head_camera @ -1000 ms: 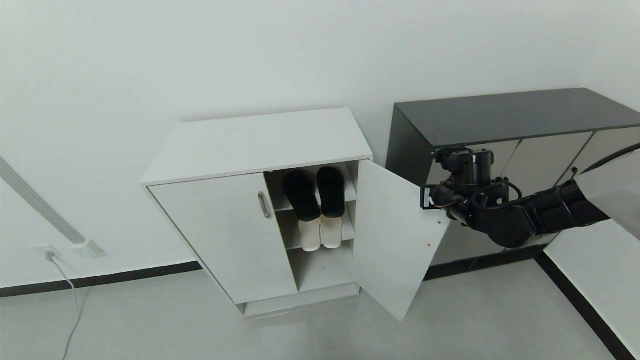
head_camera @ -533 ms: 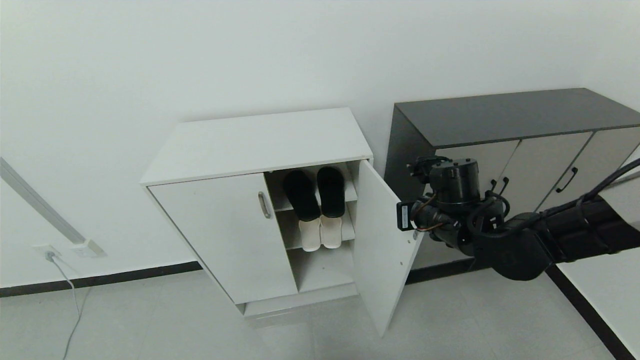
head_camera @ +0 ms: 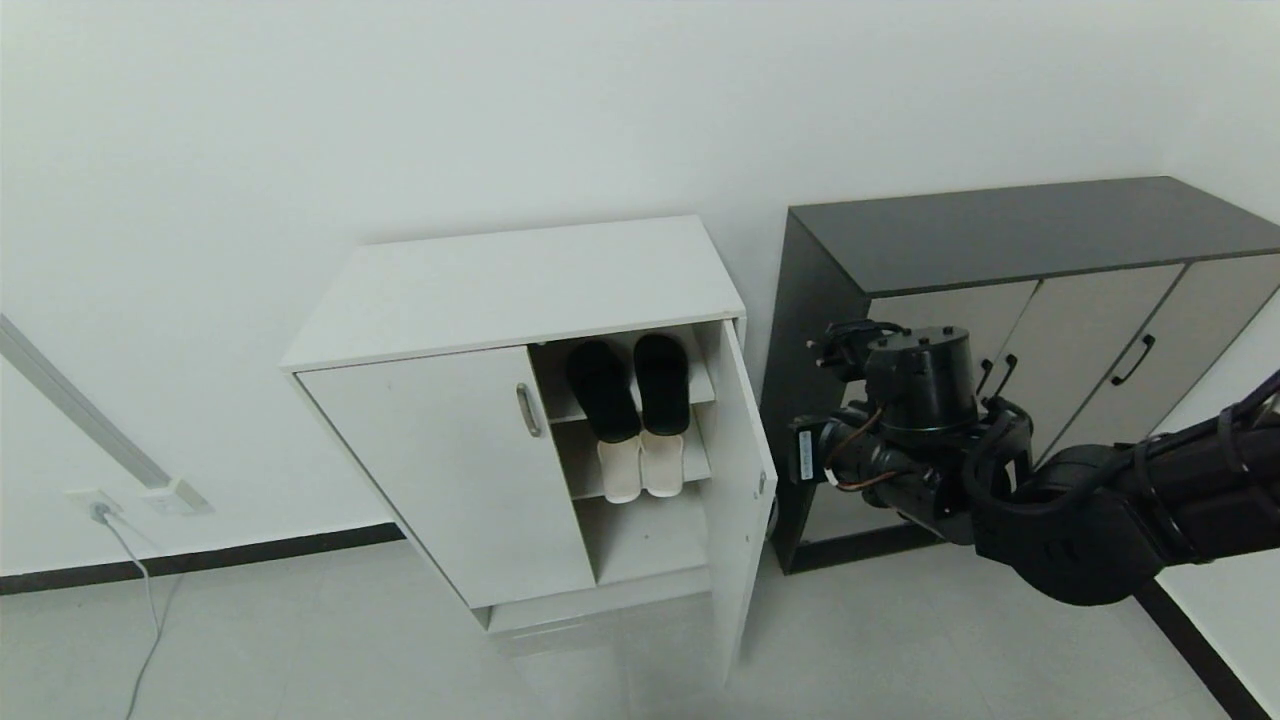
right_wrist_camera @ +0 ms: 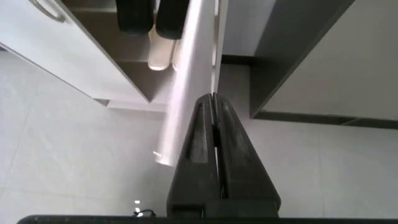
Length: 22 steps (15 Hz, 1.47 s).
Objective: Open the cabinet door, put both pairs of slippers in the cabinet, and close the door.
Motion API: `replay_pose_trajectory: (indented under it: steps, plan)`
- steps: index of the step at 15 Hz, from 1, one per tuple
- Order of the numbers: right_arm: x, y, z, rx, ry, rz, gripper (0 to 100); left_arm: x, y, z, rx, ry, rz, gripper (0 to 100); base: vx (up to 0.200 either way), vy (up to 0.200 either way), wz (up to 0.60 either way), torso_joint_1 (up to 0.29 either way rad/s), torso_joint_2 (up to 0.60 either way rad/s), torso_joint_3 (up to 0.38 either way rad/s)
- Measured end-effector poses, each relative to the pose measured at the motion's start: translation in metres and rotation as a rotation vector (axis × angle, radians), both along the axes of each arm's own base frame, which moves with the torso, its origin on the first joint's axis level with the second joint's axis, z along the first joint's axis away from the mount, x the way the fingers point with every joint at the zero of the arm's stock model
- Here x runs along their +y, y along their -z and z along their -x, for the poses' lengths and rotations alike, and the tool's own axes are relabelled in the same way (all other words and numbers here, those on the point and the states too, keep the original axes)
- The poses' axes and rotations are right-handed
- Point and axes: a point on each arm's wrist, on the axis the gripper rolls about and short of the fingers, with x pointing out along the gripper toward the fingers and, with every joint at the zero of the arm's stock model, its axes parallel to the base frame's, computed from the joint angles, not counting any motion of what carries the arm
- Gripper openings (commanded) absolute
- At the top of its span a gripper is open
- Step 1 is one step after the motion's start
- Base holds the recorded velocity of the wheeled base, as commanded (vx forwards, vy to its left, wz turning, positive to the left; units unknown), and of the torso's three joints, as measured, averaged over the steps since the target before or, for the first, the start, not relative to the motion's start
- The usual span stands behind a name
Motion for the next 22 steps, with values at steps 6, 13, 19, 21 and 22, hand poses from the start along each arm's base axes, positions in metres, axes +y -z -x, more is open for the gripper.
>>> replay_pose_trajectory:
  steps: [6, 13, 19, 21, 22]
  plan:
    - [0.007, 0.015, -0.006, -0.005, -0.021, 0.029, 0, 0.0, 0.0, 0.0, 0.0, 0.0, 0.0, 0, 0.0, 0.0, 0.0, 0.0, 0.0, 0.0]
    - [0.043, 0.044, -0.023, -0.015, -0.089, 0.006, 0, 0.0, 0.0, 0.0, 0.0, -0.001, 0.0, 0, 0.0, 0.0, 0.0, 0.0, 0.0, 0.0]
    - [0.056, 0.022, 0.003, -0.108, -0.215, -0.046, 0, 0.0, 0.0, 0.0, 0.0, 0.0, 0.0, 0, 0.0, 0.0, 0.0, 0.0, 0.0, 0.0]
    - [0.048, 0.013, 0.013, -0.128, -0.234, -0.029, 0, 0.0, 0.0, 0.0, 0.0, 0.0, 0.0, 0, 0.0, 0.0, 0.0, 0.0, 0.0, 0.0]
    - [0.045, 0.01, 0.015, -0.131, -0.233, -0.029, 0, 0.0, 0.0, 0.0, 0.0, 0.0, 0.0, 0, 0.0, 0.0, 0.0, 0.0, 0.0, 0.0]
